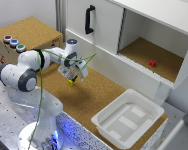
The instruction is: Push the yellow block towards the left
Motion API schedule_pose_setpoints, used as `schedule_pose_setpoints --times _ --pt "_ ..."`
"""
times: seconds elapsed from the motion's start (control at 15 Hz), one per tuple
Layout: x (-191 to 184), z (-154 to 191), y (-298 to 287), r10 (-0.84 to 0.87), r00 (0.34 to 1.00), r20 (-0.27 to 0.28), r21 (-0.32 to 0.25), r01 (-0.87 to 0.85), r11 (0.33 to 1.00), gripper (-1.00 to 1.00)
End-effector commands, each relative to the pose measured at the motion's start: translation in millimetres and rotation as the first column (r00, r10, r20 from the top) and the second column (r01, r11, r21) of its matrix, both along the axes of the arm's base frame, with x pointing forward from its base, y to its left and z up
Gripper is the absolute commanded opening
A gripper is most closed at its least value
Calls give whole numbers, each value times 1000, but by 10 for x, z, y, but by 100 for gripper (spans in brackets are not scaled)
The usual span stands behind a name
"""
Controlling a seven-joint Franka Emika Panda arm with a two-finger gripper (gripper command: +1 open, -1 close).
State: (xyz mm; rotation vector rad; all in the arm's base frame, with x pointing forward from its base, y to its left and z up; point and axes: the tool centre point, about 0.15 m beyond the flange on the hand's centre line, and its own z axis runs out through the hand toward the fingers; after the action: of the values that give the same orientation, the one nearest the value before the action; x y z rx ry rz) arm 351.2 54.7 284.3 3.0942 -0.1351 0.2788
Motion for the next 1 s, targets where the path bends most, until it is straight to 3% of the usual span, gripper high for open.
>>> schedule_pose_setpoints --times 0.0,0.6,0.67,0.93 --pt "3 53 -25 7 999 -38 20 -6 1000 100" --pt "3 53 -25 7 999 -38 20 -6 1000 100" --pt "-2 3 -1 0 1000 0 0 0 1000 100" --pt "-181 -58 327 159 987 -4 19 -159 987 100"
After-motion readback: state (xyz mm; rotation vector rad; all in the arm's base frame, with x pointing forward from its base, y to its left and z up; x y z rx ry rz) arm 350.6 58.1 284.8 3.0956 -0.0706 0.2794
